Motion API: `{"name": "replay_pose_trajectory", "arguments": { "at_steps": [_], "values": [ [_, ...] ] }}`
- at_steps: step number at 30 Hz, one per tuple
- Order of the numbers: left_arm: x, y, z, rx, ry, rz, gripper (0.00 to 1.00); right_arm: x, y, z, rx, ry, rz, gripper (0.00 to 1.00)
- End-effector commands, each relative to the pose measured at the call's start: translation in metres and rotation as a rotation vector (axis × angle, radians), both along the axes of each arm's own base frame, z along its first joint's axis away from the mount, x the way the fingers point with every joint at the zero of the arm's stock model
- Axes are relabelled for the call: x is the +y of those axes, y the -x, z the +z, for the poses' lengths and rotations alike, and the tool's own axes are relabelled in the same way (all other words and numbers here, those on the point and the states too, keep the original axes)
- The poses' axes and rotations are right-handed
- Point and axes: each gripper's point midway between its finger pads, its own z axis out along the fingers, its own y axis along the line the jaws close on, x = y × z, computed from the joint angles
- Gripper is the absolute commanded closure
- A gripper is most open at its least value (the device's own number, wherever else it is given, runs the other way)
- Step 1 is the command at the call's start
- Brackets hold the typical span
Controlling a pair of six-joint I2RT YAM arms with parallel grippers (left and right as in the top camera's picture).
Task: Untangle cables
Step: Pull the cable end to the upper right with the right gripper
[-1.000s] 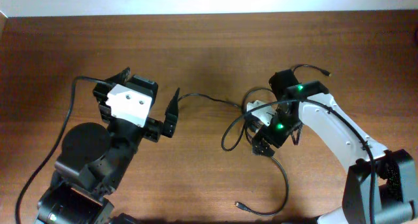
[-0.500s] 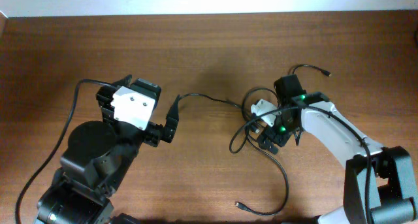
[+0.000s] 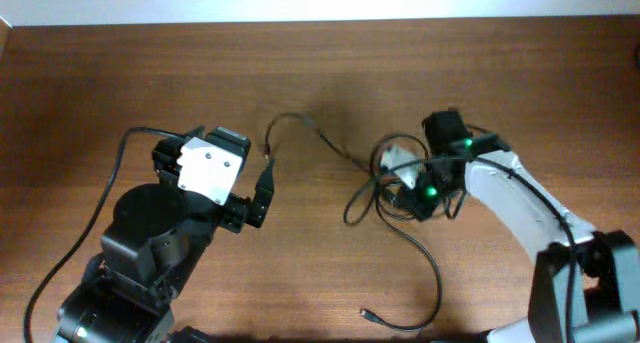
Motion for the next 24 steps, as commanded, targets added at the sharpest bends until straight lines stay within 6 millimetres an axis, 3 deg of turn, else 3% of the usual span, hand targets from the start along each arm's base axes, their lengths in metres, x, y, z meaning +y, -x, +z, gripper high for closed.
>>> {"name": "replay_pose_trajectory", "arguments": {
  "at_steps": [1,2,3,4,5,6,8,10,11,13,14,16,18,22,24],
  "values": [
    [-0.002,-0.003,-0.004,0.012,0.010,-0.003,0.01,0.012,-0.041,0.120,-0.166,-0.125,-0.051,0.96],
    [-0.004,-0.005,-0.007,0.022,0.005,-0.003,0.01,0.009,-0.053,0.157,-0.232,-0.142,-0.073,0.96],
    [-0.005,-0.009,-0.011,0.037,-0.002,-0.003,0.01,-0.006,-0.071,0.209,-0.342,-0.142,-0.138,0.96],
    [-0.006,-0.011,-0.014,0.046,-0.006,-0.003,0.01,-0.029,-0.087,0.239,-0.421,-0.126,-0.234,0.96],
    [-0.009,-0.012,-0.017,0.057,-0.008,-0.010,0.01,-0.058,-0.100,0.273,-0.512,-0.126,-0.323,0.96],
    [-0.013,-0.010,-0.019,0.069,-0.003,-0.035,0.01,-0.102,-0.108,0.304,-0.593,-0.123,-0.446,0.96],
    [-0.014,-0.009,-0.020,0.077,-0.002,-0.044,0.01,-0.186,-0.110,0.334,-0.696,-0.072,-0.639,0.96],
    [-0.013,-0.007,-0.025,0.095,-0.012,-0.044,0.01,-0.255,-0.099,0.346,-0.754,-0.032,-0.791,0.96],
    [-0.012,-0.004,-0.032,0.124,-0.025,-0.043,0.01,-0.299,-0.090,0.345,-0.770,-0.020,-0.868,0.96],
    [-0.009,0.002,-0.045,0.177,-0.050,-0.043,0.01,-0.362,-0.082,0.326,-0.741,0.008,-0.989,0.96],
    [-0.008,0.003,-0.047,0.188,-0.055,-0.042,0.01,-0.382,-0.083,0.308,-0.699,0.011,-1.030,0.96],
    [-0.008,0.003,-0.048,0.190,-0.056,-0.042,0.01,-0.402,-0.093,0.264,-0.582,-0.013,-1.066,0.96],
    [-0.008,0.004,-0.048,0.190,-0.056,-0.042,0.01,-0.394,-0.114,0.228,-0.487,-0.071,-1.033,0.96],
    [-0.008,0.004,-0.048,0.190,-0.056,-0.042,0.01,-0.352,-0.152,0.201,-0.450,-0.062,-0.888,0.96],
    [-0.007,0.005,-0.050,0.199,-0.059,-0.042,0.01,-0.342,-0.167,0.173,-0.392,-0.049,-0.864,0.96]
  ]
}}
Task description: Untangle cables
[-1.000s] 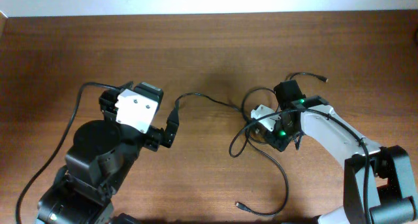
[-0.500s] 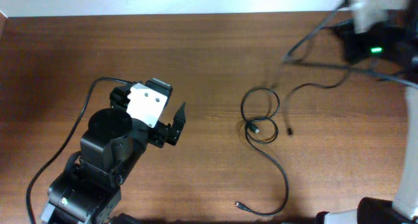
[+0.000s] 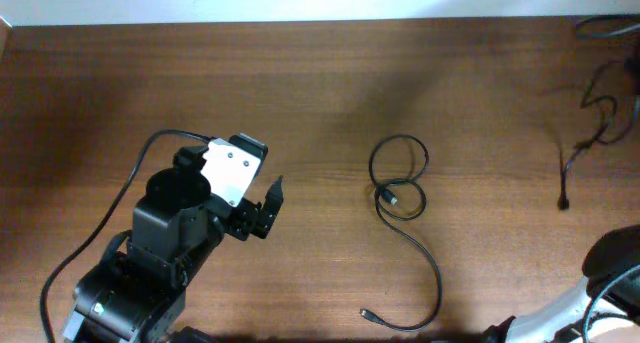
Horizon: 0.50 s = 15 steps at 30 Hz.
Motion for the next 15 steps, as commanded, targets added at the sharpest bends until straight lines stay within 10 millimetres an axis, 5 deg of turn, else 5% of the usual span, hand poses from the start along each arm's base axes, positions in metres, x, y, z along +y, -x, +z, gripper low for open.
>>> {"name": "replay_pose_trajectory", "arguments": {
  "at_steps": [1,2,8,11,12,15],
  "values": [
    [0.000,0.003,-0.003,0.015,0.008,-0.002,0.01,0.011,-0.020,-0.045,0.087,-0.023,0.047,0.96],
    [0.000,0.003,-0.004,0.020,0.006,-0.002,0.01,0.011,-0.027,-0.083,0.155,-0.069,0.056,0.96],
    [0.004,0.010,0.002,0.000,0.016,-0.002,0.01,-0.003,-0.030,-0.212,0.377,-0.143,0.048,0.96],
    [0.004,0.010,0.002,-0.001,0.016,-0.002,0.01,-0.003,-0.030,-0.234,0.404,-0.162,0.050,0.96],
    [0.004,0.010,0.002,-0.001,0.016,-0.002,0.01,0.002,-0.038,-0.229,0.358,-0.192,0.070,0.01],
    [0.004,0.011,0.001,0.005,0.013,-0.002,0.01,0.038,-0.046,-0.203,0.251,-0.411,0.161,0.01]
  ]
}}
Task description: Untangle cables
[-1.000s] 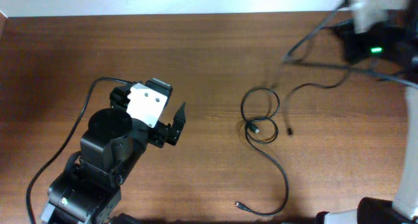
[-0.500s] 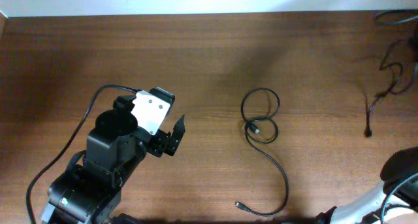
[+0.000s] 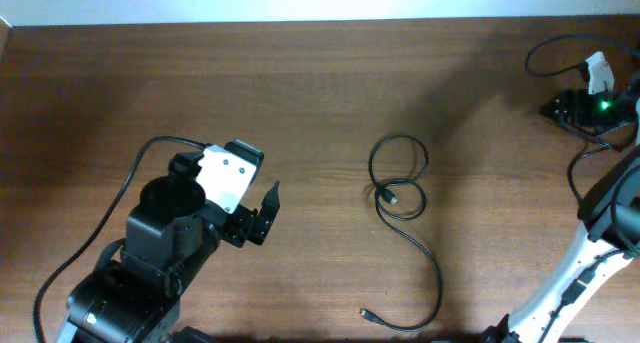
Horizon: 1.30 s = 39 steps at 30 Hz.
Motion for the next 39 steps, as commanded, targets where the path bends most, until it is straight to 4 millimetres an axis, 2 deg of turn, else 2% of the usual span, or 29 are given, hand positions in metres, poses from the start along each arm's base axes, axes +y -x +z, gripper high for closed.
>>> {"name": "replay_pose_trajectory", "arguments": {
  "at_steps": [1,2,4,5,6,7,8,9,11,13,14,15,17,19,20,22,23,24,25,27,28,30,32,33,34,36,39],
  "values": [
    [0.000,0.003,-0.001,0.008,0.011,-0.001,0.01,0.027,-0.008,0.022,-0.086,-0.158,0.047,0.01],
    [0.001,0.003,-0.001,0.011,0.009,-0.001,0.01,0.020,-0.009,0.034,-0.091,-0.089,0.042,0.01],
    [0.001,0.003,-0.001,0.009,0.010,0.000,0.01,0.005,-0.019,0.099,-0.199,0.046,0.013,0.01],
    [0.001,0.003,-0.001,0.009,0.009,-0.001,0.01,0.003,-0.022,0.123,-0.241,0.066,-0.002,0.01],
    [0.001,0.003,-0.001,0.010,0.009,-0.001,0.01,0.003,-0.026,0.161,-0.304,0.085,-0.031,0.01],
    [0.001,0.003,-0.001,0.011,0.009,0.000,0.01,0.008,-0.028,0.188,-0.343,0.092,-0.047,0.01],
    [0.001,0.003,-0.001,0.011,0.009,0.000,0.01,0.020,-0.024,0.205,-0.354,0.095,-0.030,0.01],
    [0.001,0.003,-0.001,0.011,0.009,0.000,0.01,0.044,-0.019,0.215,-0.339,0.081,0.003,0.01],
    [0.001,0.005,-0.004,0.022,0.004,-0.001,0.01,0.100,-0.012,0.209,-0.260,0.025,0.094,0.01],
    [0.002,0.005,-0.005,0.027,0.000,0.002,0.01,0.128,-0.006,0.197,-0.180,0.063,0.138,0.01],
    [0.002,0.005,-0.005,0.031,0.009,0.008,0.01,0.124,-0.011,0.196,-0.173,0.116,0.105,0.01],
    [0.001,0.004,-0.007,0.044,0.025,0.020,0.01,0.098,-0.022,0.198,-0.160,0.218,-0.061,0.01],
    [-0.001,-0.001,-0.012,0.072,0.048,0.043,0.01,0.061,-0.036,0.211,-0.198,0.311,-0.276,0.01],
    [-0.005,-0.009,-0.021,0.103,0.032,0.044,0.01,0.071,-0.048,0.222,-0.270,0.250,-0.238,0.01],
    [-0.007,-0.013,-0.027,0.123,0.022,0.045,0.01,0.069,-0.053,0.226,-0.299,0.267,-0.236,0.01],
    [-0.010,-0.019,-0.038,0.160,0.002,0.046,0.01,0.025,-0.071,0.248,-0.394,0.376,-0.444,0.01],
    [-0.012,-0.026,-0.048,0.190,-0.019,0.054,0.01,-0.005,-0.078,0.255,-0.438,0.439,-0.562,0.01],
    [-0.014,-0.031,-0.054,0.205,-0.031,0.057,0.01,-0.027,-0.079,0.248,-0.432,0.462,-0.643,0.01],
    [-0.018,-0.039,-0.063,0.226,-0.042,0.058,0.01,-0.067,-0.076,0.224,-0.390,0.474,-0.789,0.01],
    [-0.017,-0.049,-0.071,0.238,-0.067,0.082,0.01,-0.125,-0.062,0.187,-0.333,0.425,-1.008,0.01],
    [-0.015,-0.055,-0.068,0.213,-0.071,0.102,0.01,-0.159,-0.049,0.176,-0.330,0.374,-1.149,0.01],
    [-0.009,-0.061,-0.060,0.168,-0.077,0.138,0.01,-0.211,-0.028,0.163,-0.346,0.359,-1.256,0.01],
    [-0.006,-0.066,-0.056,0.140,-0.084,0.163,0.01,-0.230,-0.025,0.133,-0.310,0.369,-1.249,0.02],
    [-0.007,-0.068,-0.053,0.128,-0.077,0.164,0.01,-0.228,-0.033,0.107,-0.282,0.350,-1.211,0.02],
    [-0.007,-0.068,-0.052,0.123,-0.074,0.164,0.01,-0.230,-0.034,0.079,-0.243,0.323,-1.243,0.02],
    [-0.007,-0.068,-0.052,0.123,-0.074,0.164,0.01,-0.231,-0.035,0.045,-0.199,0.266,-1.305,0.02],
    [-0.003,-0.070,-0.051,0.115,-0.086,0.184,0.01,-0.235,-0.041,-0.006,-0.161,0.268,-1.293,0.02]
  ]
}}
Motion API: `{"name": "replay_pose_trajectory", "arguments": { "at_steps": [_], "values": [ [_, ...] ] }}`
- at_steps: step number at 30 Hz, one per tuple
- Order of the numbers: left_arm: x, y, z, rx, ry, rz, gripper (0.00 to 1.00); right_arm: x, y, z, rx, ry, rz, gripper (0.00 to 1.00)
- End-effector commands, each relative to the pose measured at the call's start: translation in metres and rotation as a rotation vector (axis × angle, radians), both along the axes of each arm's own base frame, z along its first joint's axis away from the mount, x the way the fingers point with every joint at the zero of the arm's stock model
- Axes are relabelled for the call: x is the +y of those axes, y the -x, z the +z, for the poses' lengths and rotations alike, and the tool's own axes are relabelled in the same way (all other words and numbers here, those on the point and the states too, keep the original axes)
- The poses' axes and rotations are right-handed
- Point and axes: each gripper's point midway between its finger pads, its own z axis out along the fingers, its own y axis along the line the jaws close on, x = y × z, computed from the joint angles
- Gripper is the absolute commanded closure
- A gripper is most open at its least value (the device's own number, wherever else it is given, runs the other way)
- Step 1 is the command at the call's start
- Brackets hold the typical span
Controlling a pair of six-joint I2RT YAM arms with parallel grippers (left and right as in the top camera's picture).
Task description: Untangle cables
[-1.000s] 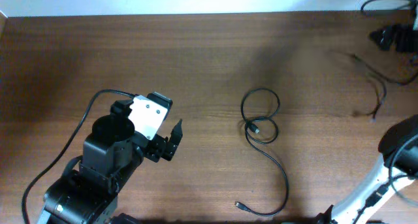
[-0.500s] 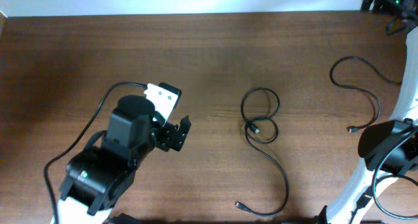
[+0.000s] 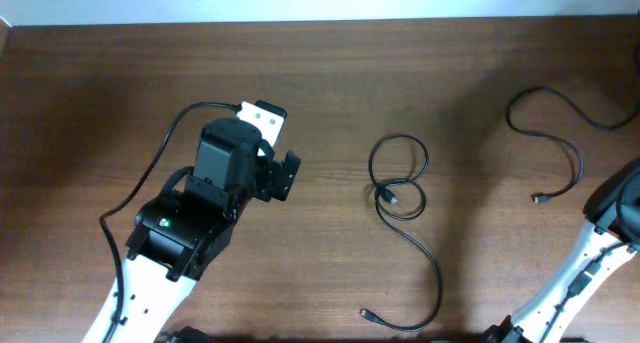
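Observation:
Two black cables lie apart on the brown table. One cable (image 3: pixel 400 168) rests at the centre in a loop, its tail curving down to a plug (image 3: pixel 368 314) near the front edge. The second cable (image 3: pixel 572 153) is spread out at the right, with a plug (image 3: pixel 538 197) at one end, and runs off toward the right edge. My left gripper (image 3: pixel 285 175) hovers left of the central loop, open and with nothing in it. Of the right arm (image 3: pixel 600 243), only the links show at the right edge; its gripper is out of view.
The left arm's own black lead (image 3: pixel 150 183) arcs over the table to the left of its body. The table's far edge (image 3: pixel 320 21) meets a white wall along the top of the view.
The second cable, bunched at the right gripper in the far right corner, now lies spread on the table at the right. The right gripper has left the view. My left gripper sits farther back and right.
Both cables lay tangled at the centre, the right gripper on the knot and the left at a thin cable's end. Then one cable was away at the far right, leaving the loop alone. The right gripper held it in the far corner; now it lies apart.

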Motion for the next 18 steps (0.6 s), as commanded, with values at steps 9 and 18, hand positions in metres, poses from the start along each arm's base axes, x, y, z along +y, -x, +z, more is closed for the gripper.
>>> {"name": "replay_pose_trajectory", "arguments": {
  "at_steps": [9,18],
  "values": [
    [0.006,-0.011,0.016,-0.080,0.009,0.053,0.01,-0.027,-0.053,-0.041,0.037,0.380,0.340,0.02],
    [0.002,-0.029,0.000,-0.059,-0.020,0.072,0.01,-0.014,-0.063,-0.086,0.089,0.399,0.436,0.02]
  ]
}}
